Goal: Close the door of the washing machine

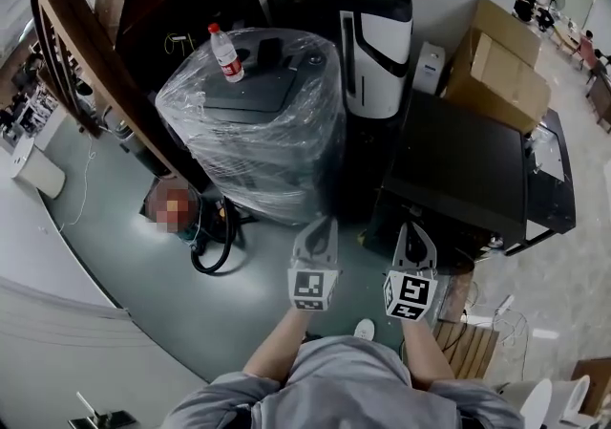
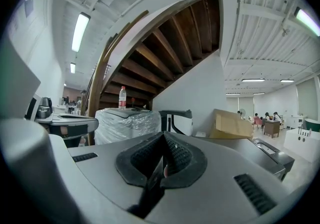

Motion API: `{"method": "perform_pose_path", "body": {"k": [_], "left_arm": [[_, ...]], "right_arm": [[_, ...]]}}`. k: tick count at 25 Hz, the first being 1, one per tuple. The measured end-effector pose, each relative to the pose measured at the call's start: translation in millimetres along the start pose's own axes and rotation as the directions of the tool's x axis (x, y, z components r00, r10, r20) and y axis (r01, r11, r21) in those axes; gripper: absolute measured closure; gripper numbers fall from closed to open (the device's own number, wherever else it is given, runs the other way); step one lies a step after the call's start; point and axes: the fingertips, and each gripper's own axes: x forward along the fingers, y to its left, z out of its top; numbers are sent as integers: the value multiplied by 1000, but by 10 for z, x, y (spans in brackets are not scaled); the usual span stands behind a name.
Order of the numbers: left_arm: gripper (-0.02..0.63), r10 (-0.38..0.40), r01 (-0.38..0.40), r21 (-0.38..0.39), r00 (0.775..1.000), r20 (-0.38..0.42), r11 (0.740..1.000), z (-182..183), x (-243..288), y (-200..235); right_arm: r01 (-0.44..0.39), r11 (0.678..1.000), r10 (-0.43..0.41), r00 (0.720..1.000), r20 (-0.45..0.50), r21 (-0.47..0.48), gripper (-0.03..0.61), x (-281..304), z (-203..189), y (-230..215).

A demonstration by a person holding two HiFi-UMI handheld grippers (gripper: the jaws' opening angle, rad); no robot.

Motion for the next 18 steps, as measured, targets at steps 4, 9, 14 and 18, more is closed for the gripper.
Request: {"method": "perform_pose_path", "body": {"k": [4, 9, 14, 18], "left_arm": [[615, 8, -8, -6, 1000, 7, 1000, 27, -30, 15], [615, 20, -20, -1, 1000, 16, 1000, 51, -31, 23], [615, 19, -19, 1, 1000, 20, 1000, 57, -20, 37], [615, 20, -20, 4, 1000, 17, 1000, 55, -18, 56]], "right_arm": [[-19, 1000, 19, 1000, 6, 1, 580, 16, 17, 83], [-30, 1000, 30, 1000, 3, 4, 580, 30, -12, 104], [-37, 999, 37, 999, 3, 4, 580, 69, -18, 131], [-43, 999, 43, 999, 5, -1, 580, 88, -17, 170]]}}
